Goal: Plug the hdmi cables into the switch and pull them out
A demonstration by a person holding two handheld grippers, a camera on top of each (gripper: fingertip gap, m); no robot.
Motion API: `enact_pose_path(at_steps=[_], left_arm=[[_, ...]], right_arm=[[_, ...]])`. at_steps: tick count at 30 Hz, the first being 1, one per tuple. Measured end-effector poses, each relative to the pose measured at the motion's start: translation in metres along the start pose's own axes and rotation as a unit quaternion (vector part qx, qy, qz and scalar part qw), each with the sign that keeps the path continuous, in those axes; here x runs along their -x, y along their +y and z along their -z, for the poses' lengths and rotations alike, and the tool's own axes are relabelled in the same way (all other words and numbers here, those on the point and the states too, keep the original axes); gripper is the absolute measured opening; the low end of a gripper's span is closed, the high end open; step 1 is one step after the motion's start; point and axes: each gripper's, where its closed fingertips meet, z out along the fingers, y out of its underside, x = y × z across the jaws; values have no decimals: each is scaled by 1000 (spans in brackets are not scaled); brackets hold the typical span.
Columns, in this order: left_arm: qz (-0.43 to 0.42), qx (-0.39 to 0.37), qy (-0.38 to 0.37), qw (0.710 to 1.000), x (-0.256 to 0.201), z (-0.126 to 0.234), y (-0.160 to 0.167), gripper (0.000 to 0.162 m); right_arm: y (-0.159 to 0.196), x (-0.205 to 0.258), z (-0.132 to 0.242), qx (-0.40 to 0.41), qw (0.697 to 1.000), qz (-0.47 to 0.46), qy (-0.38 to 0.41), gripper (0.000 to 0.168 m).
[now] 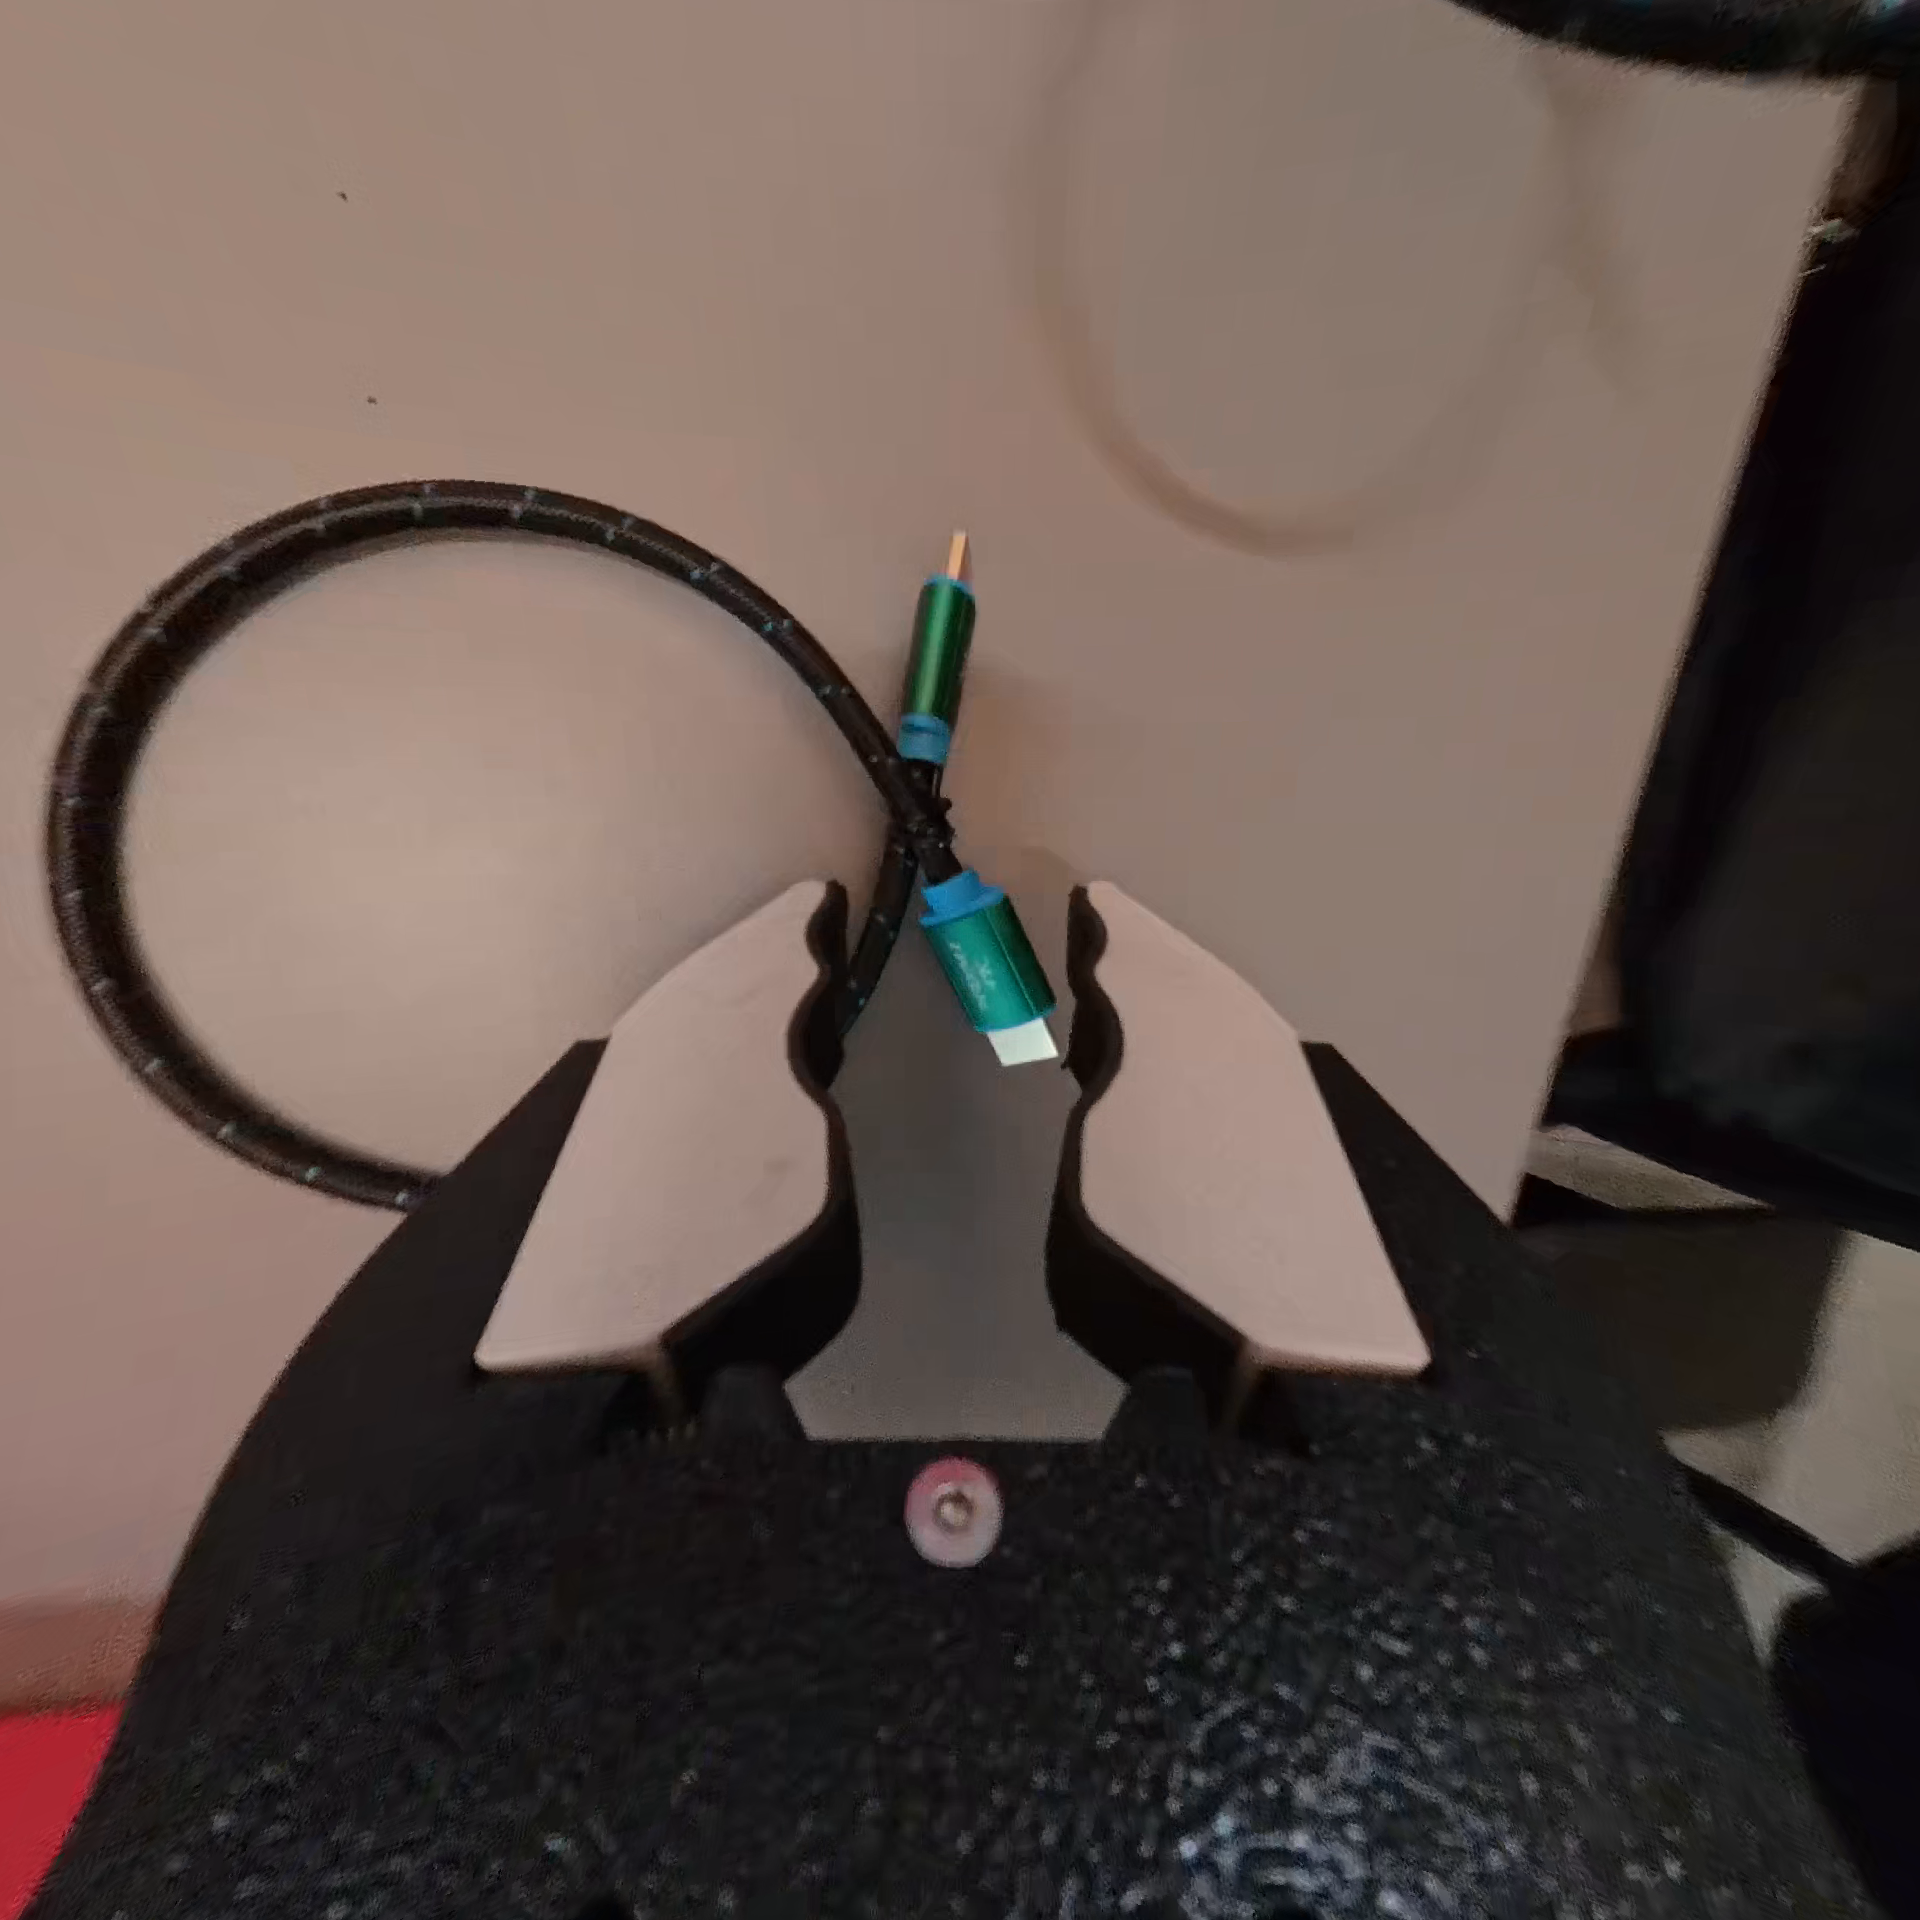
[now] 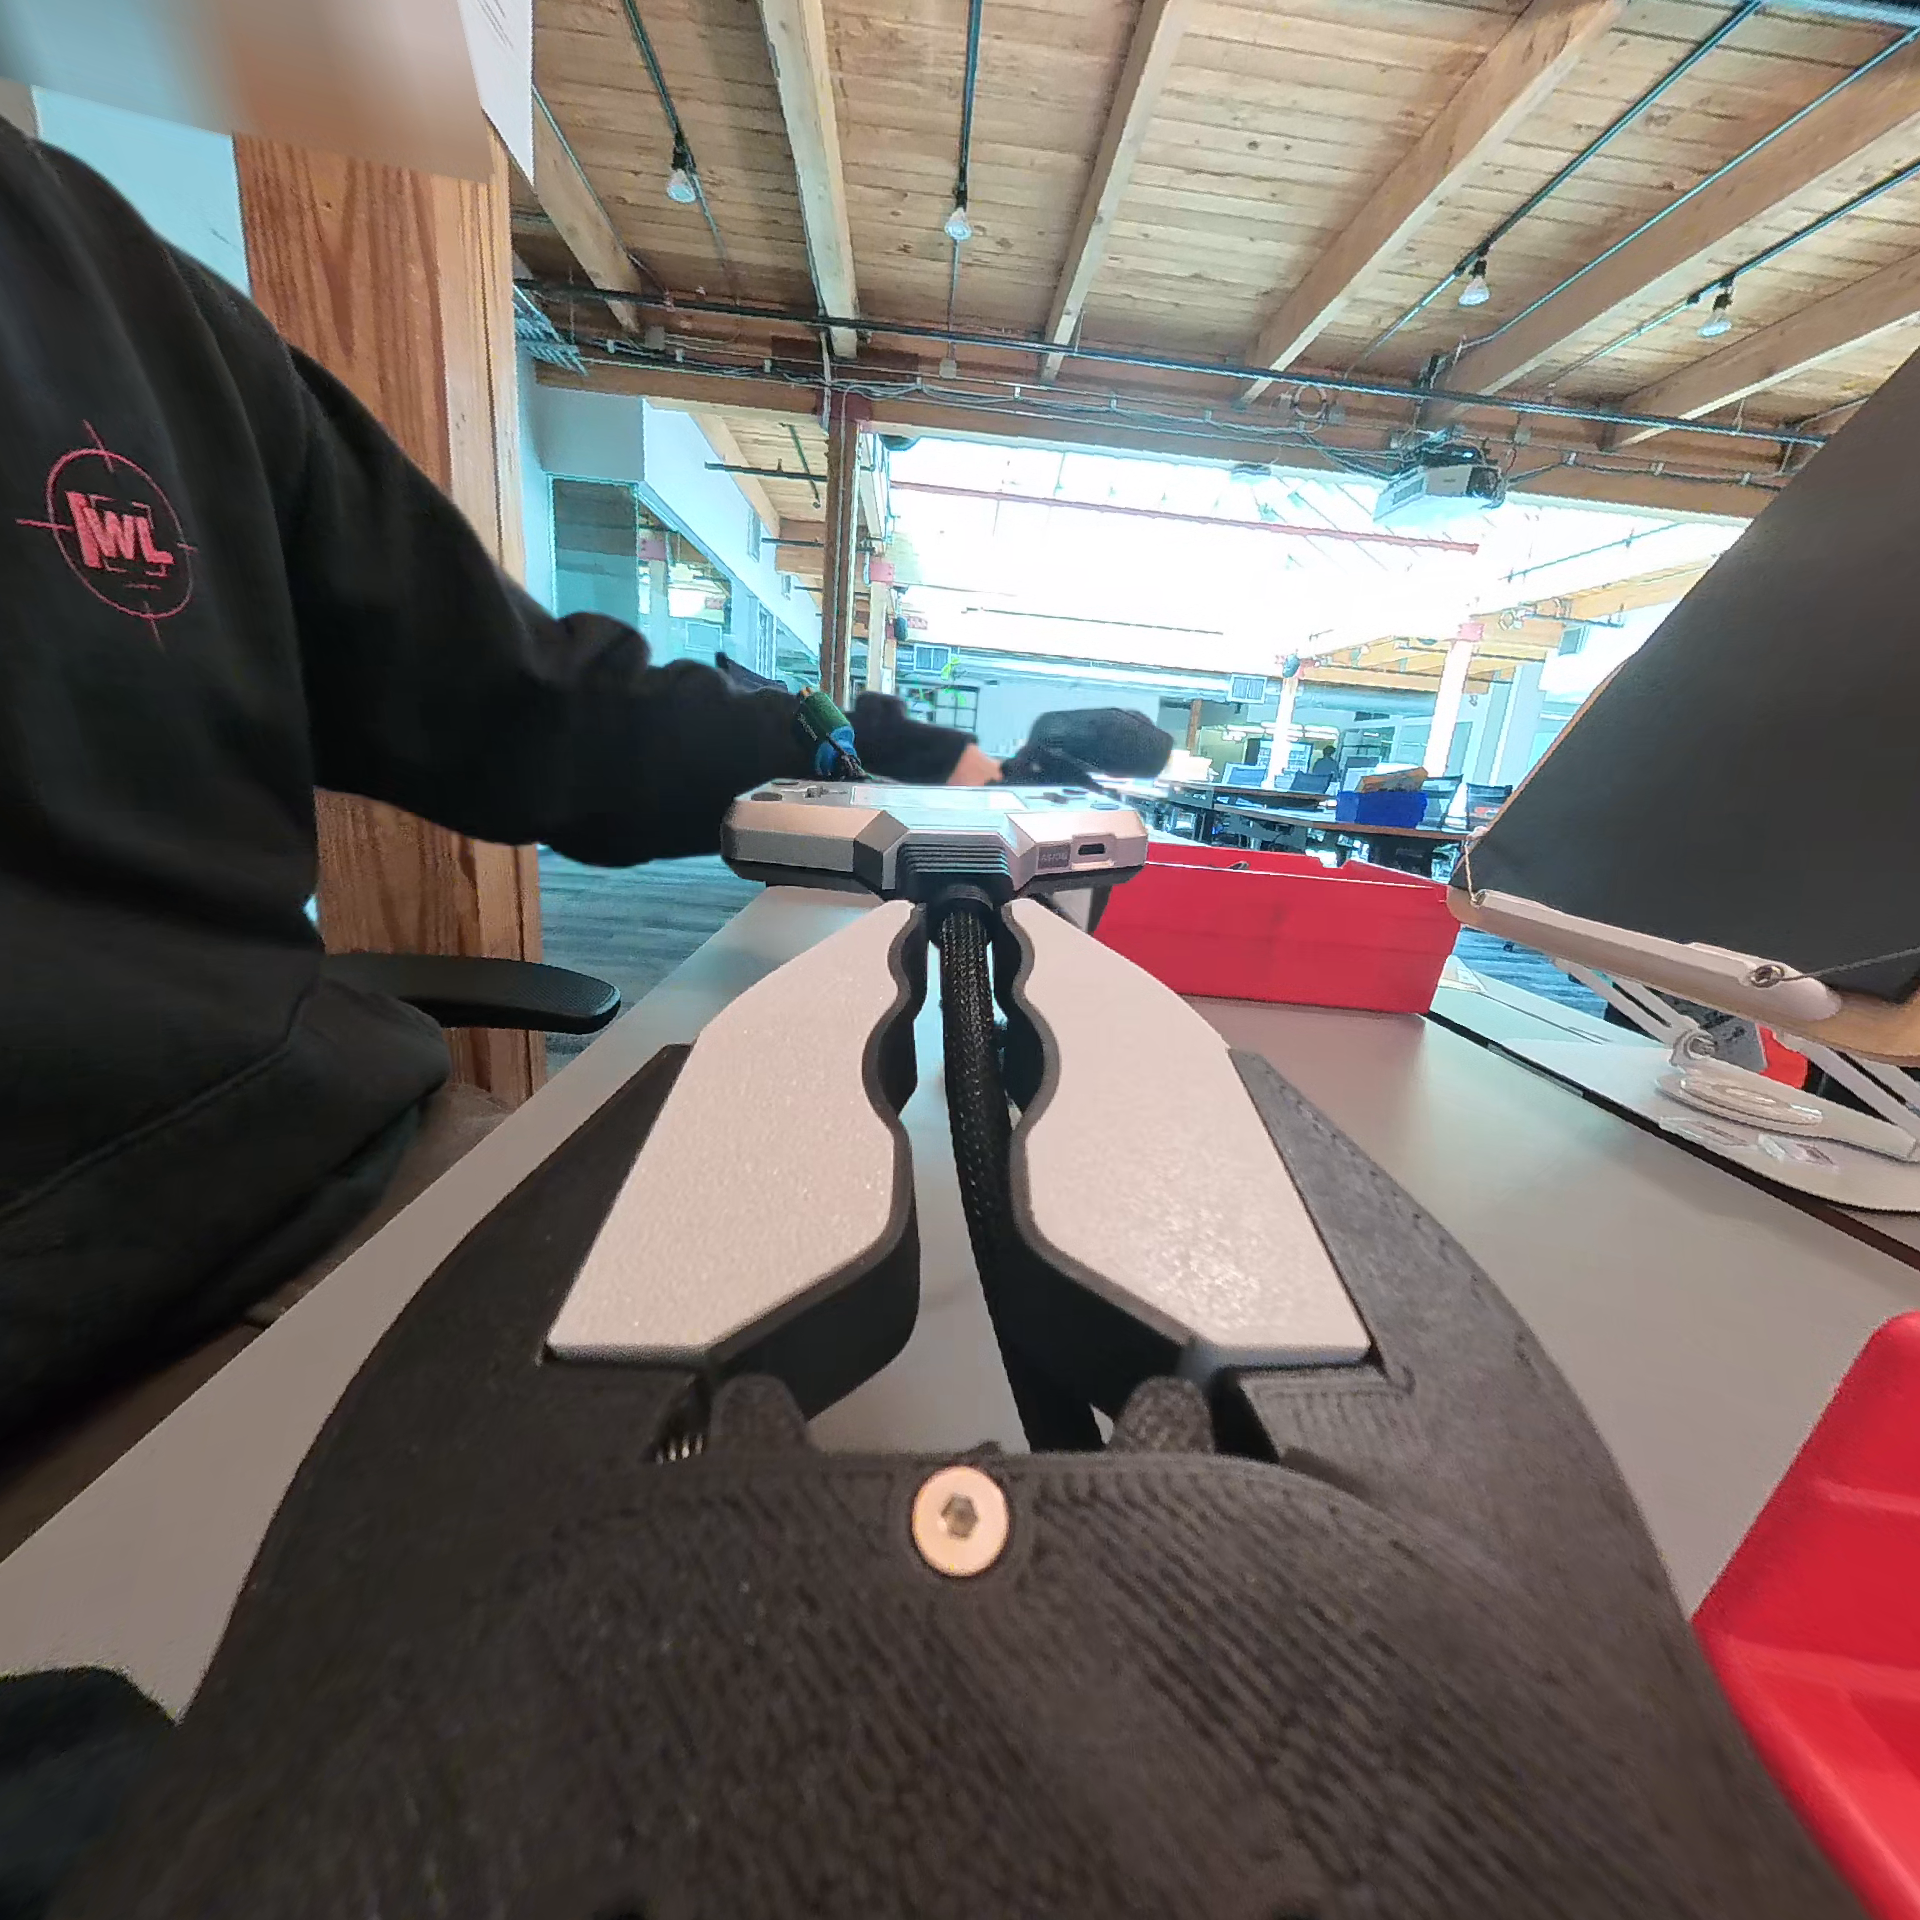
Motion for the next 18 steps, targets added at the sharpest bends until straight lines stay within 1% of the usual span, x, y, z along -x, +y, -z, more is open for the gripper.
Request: enact_pose_path(at_steps=[1,3,5,8,9,10,12,14,16,18], left_arm=[[12,5,37,999,-2,-1,-2,36],[42,23,111,993,-9,-4,-5,33],[53,47,136,988,-8,-7,-6,31],[48,87,131,986,-2,-14,-4,34],[48,105,122,986,2,-17,0,32],[50,112,123,985,4,-18,-1,30],[52,101,122,986,5,-19,-7,33],[54,103,123,986,5,-21,-8,27],[58,115,136,982,2,-24,-6,16],[61,110,147,981,-2,-25,-6,14]], right_arm=[[0,0,0,0,1000,-1,-1,11],[-1,0,0,-2,1000,-1,-2,11],[-1,0,1,-3,1000,-2,-2,11],[0,1,0,-1,1000,-3,-7,12],[0,1,0,0,1000,-3,-8,12],[0,1,0,1,1000,-3,-8,12],[0,1,0,0,1000,-4,-9,12],[0,1,0,0,1000,-4,-10,12],[0,1,0,0,1000,-4,-10,11],[0,1,1,-1,1000,-5,-9,11]])
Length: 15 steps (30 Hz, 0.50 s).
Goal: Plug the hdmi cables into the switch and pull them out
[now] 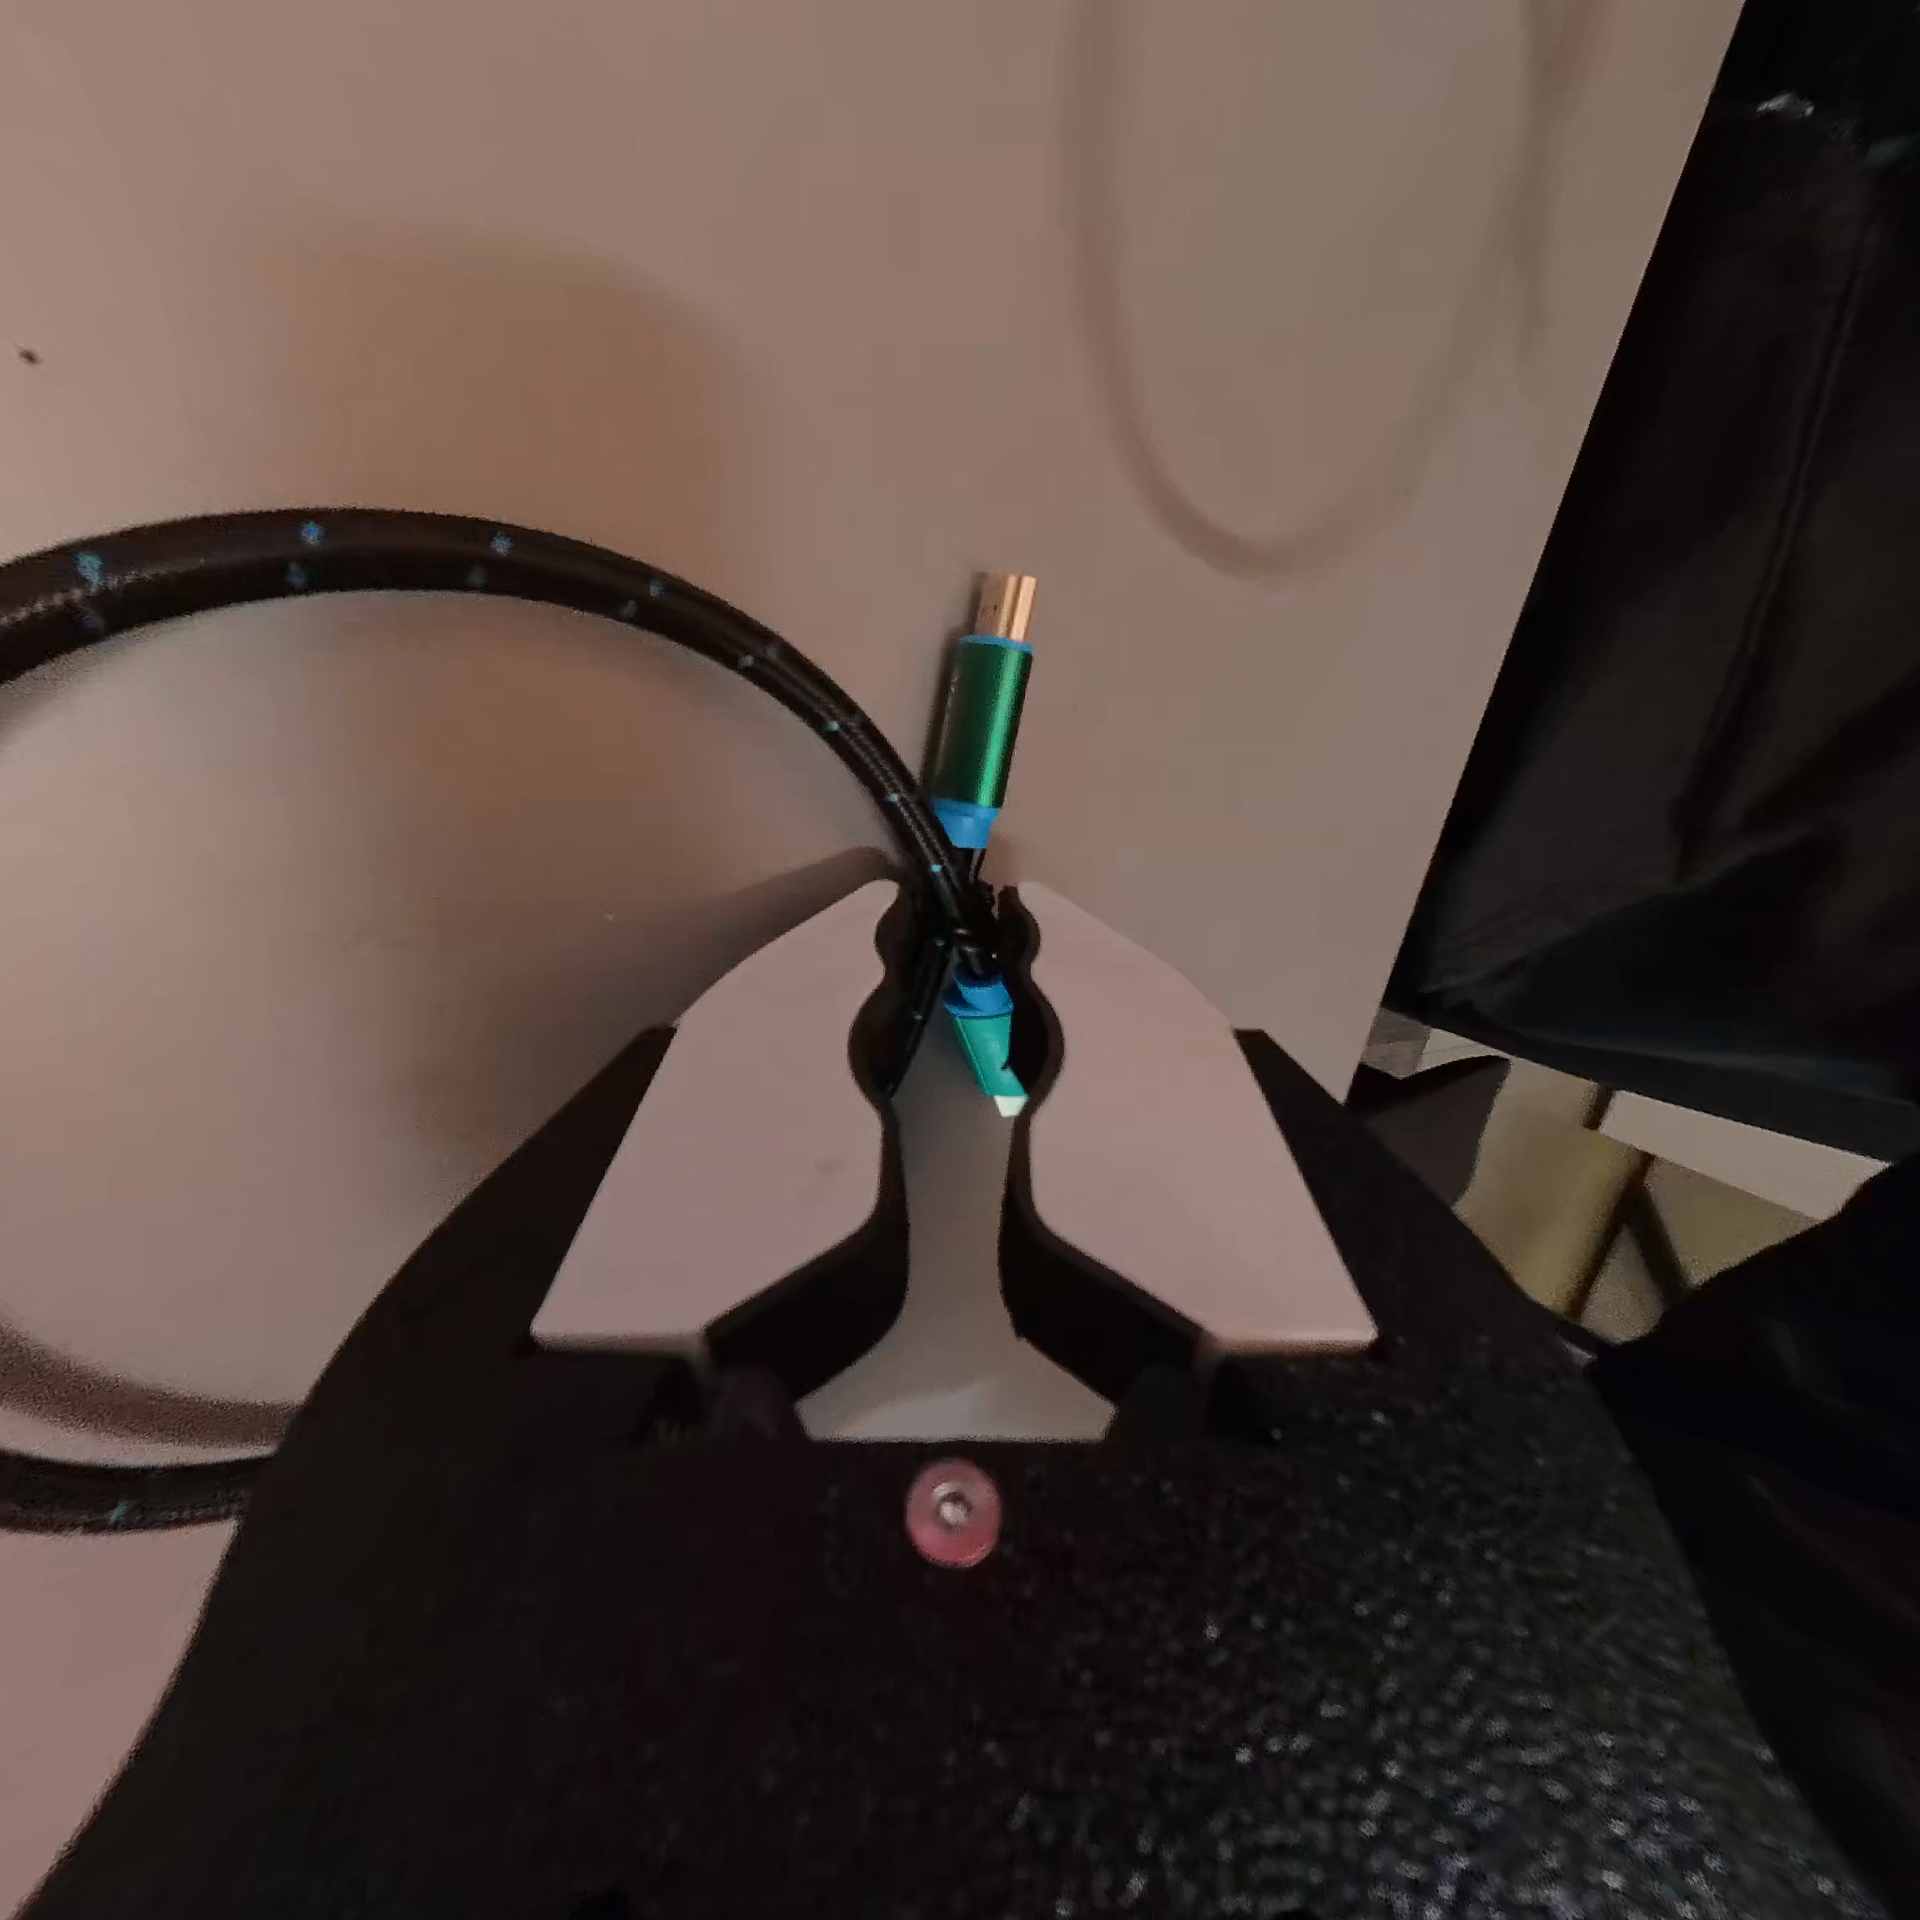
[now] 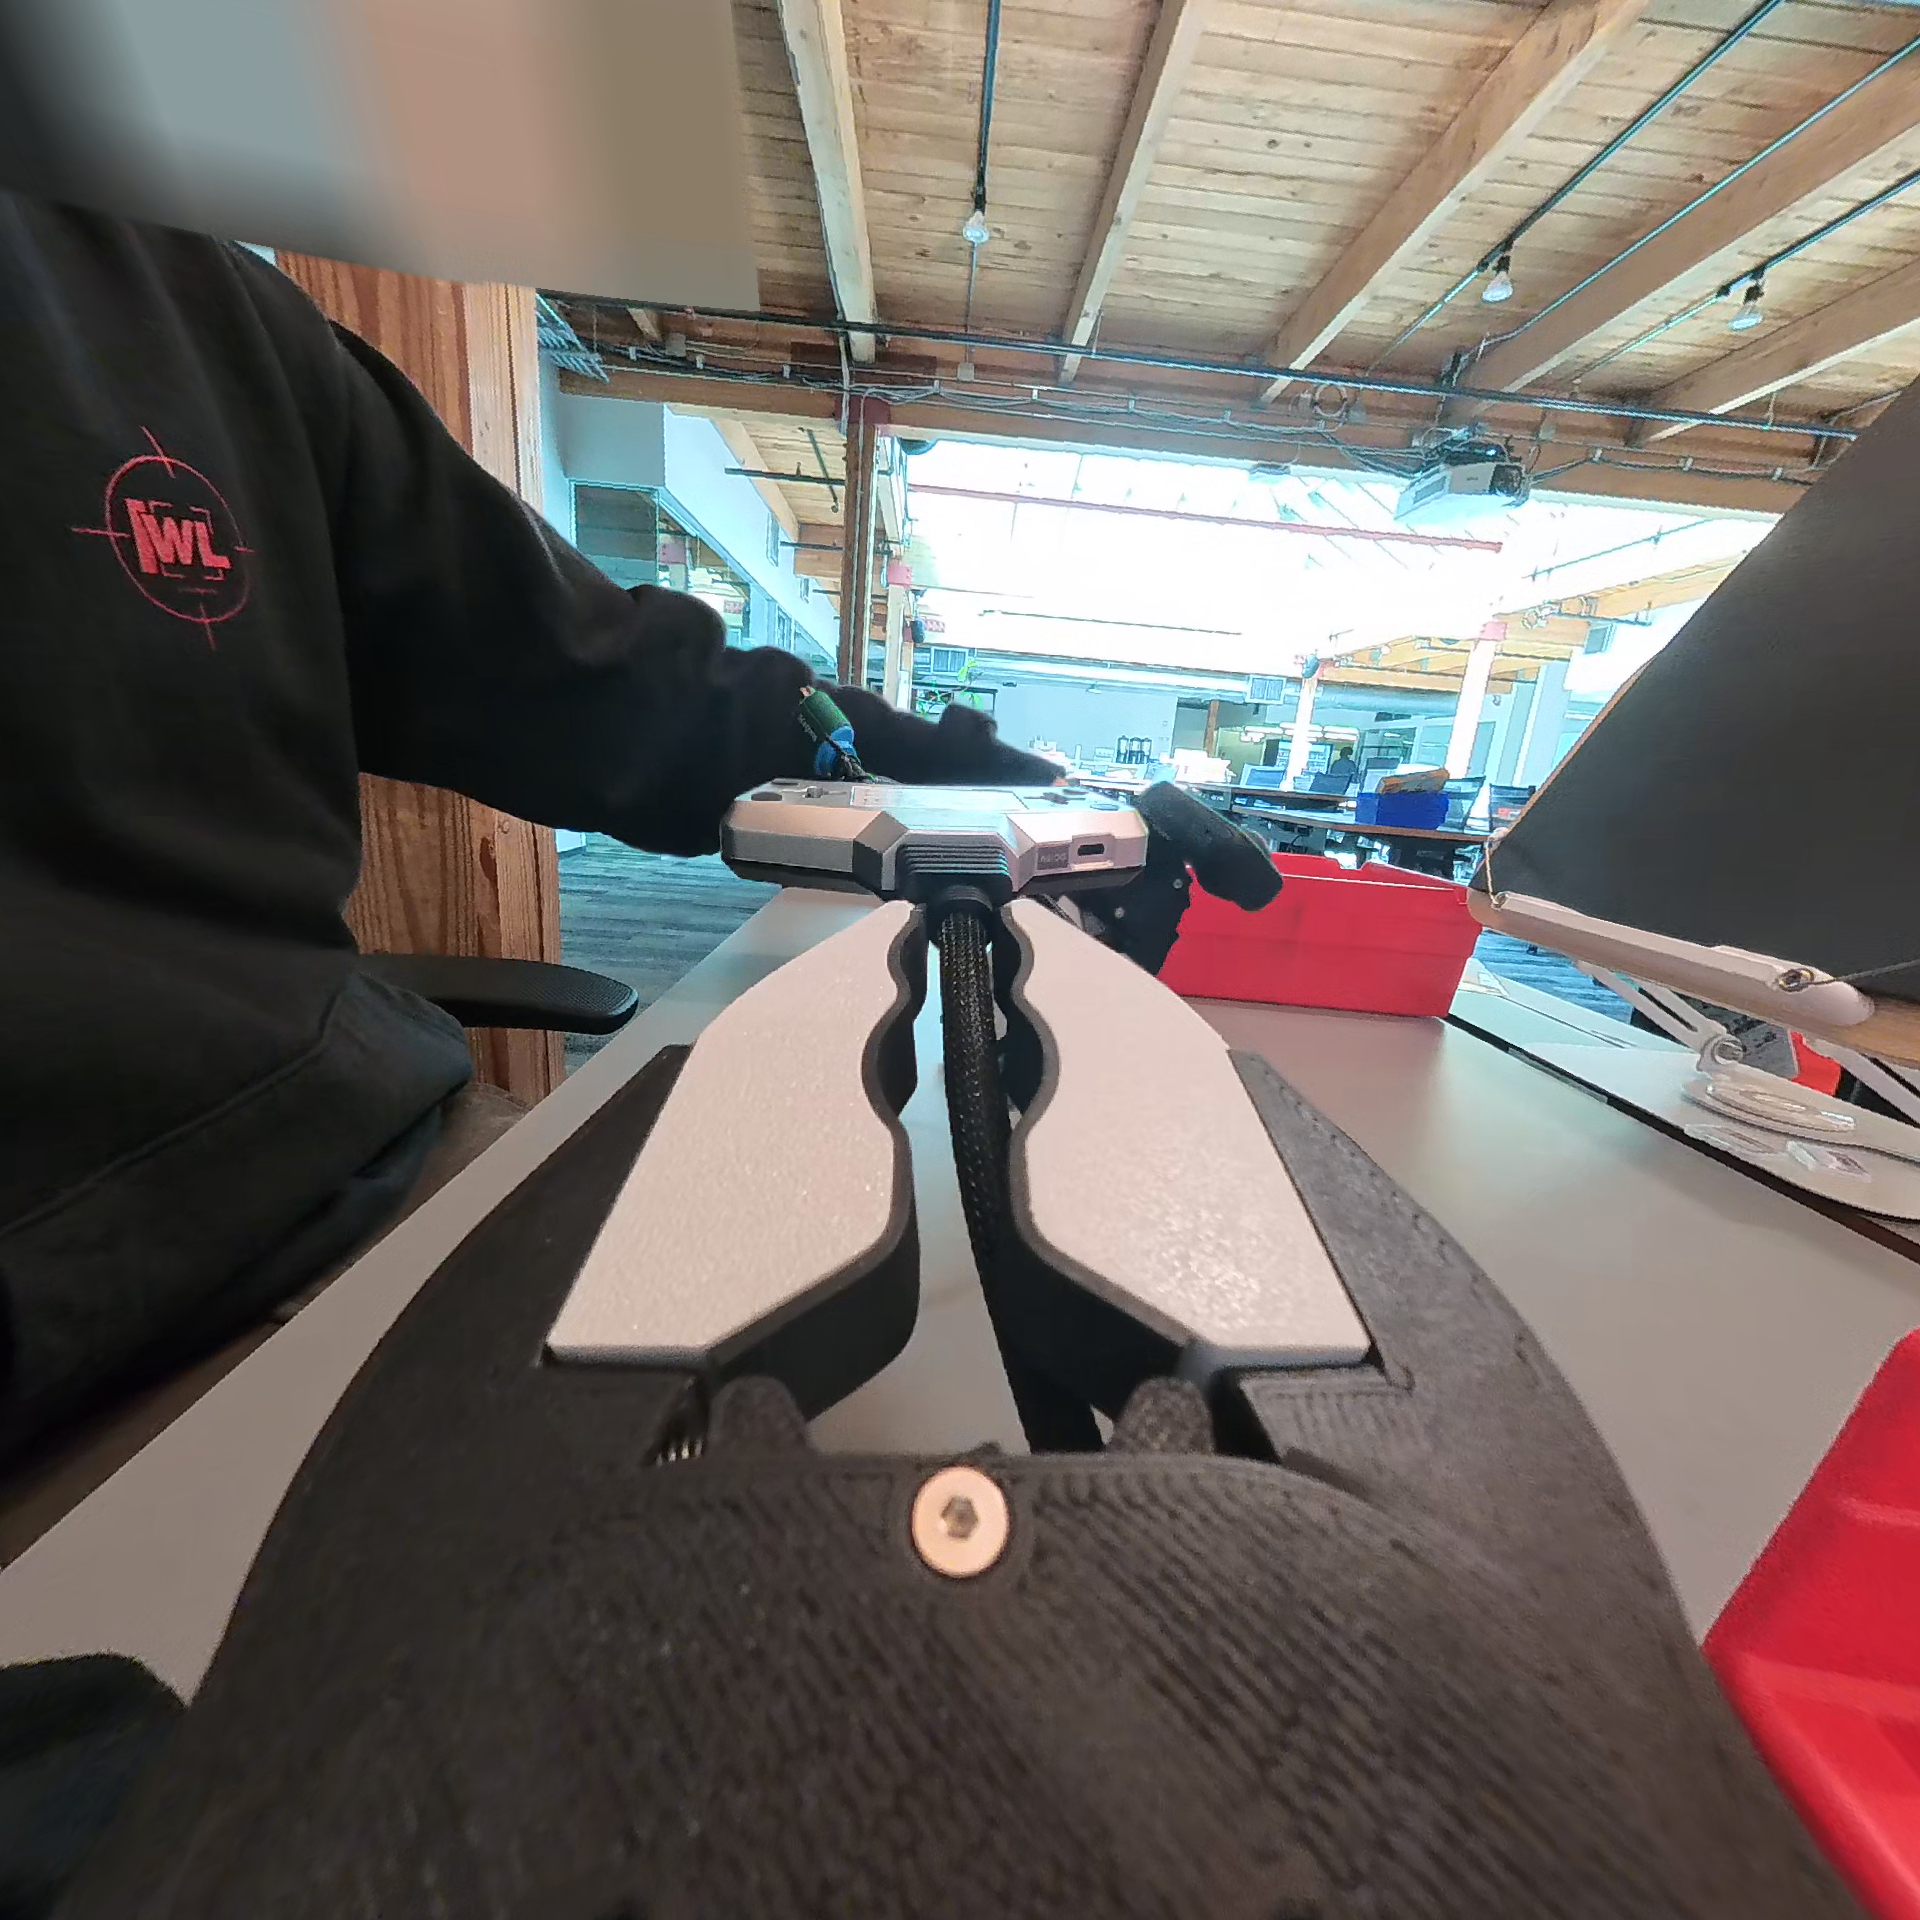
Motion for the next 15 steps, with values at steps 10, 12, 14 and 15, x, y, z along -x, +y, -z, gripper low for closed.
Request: enact_pose_path(at_steps=[10,12,14,15], left_arm=[[-143,-95,-410,896,15,57,-32,11],[-173,-140,-530,818,-3,96,-51,11],[-207,-160,-625,736,-30,126,-65,11],[-226,-159,-664,695,-44,137,-72,11]], right_arm=[[1,-1,-1,5,1000,2,6,11],[2,-3,-2,8,1000,5,12,11],[3,-5,-2,9,1000,6,20,11],[3,-6,-3,10,1000,7,23,11]])
